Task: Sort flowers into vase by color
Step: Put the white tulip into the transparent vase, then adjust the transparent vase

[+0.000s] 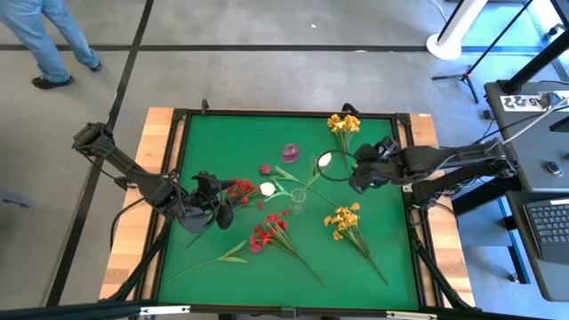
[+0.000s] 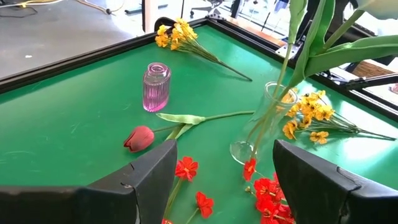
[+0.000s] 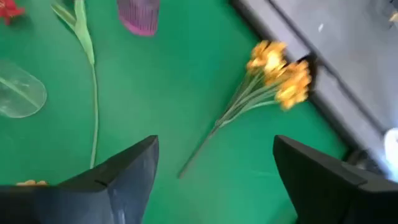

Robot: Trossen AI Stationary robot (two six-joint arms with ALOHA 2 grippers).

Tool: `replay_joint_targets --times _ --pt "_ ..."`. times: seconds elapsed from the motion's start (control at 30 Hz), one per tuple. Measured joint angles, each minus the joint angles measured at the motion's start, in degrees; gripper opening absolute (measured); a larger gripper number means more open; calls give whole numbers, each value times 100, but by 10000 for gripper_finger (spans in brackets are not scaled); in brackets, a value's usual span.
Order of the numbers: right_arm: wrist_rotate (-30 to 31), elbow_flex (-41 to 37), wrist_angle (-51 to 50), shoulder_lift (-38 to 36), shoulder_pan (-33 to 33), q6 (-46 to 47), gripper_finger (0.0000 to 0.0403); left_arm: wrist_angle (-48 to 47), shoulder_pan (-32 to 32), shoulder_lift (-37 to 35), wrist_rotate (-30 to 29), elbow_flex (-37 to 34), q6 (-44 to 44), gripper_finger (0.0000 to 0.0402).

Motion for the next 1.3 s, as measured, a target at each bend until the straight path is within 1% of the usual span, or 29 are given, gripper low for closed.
replay_joint_targets --times 0.1,0.17,0.3,0.37,0.5,0.57,0.63,0.7,0.83,0.97,1.1,1.3 --pt "-262 -598 546 0 -413 -89 300 2 0 0 0 0 -16 259" --pt "-516 -1050 1082 0 -755 -204 296 11 0 -1 0 0 -18 259" --pt "-1245 -1901 2429 4 -1623 -633 294 17 0 0 8 0 -22 259" --pt "-1727 -2182 3167 4 -2031 -968 294 27 0 -1 63 0 -25 259" --pt "-2862 -2302 4320 4 -2543 -1580 294 33 0 -1 201 0 -37 259" --pt "-3344 -2203 4741 4 -2585 -1773 294 31 0 0 223 0 -88 259" --pt "-3597 -2002 4939 4 -2551 -1839 294 31 0 -1 221 0 -113 259" --pt "-3711 -1754 4952 4 -2425 -1957 294 27 0 -1 221 0 -114 259" --pt "-3695 -1280 4788 4 -2055 -2136 294 -9 0 0 221 0 -116 259" --pt "-3352 -837 4445 0 -1692 -2262 294 -9 0 0 221 0 -116 259" --pt "-2979 -629 4321 0 -1416 -2265 294 -7 0 0 221 0 -115 259" --pt "-2916 -596 4328 0 -1262 -2209 294 -9 0 -1 221 0 -115 259"
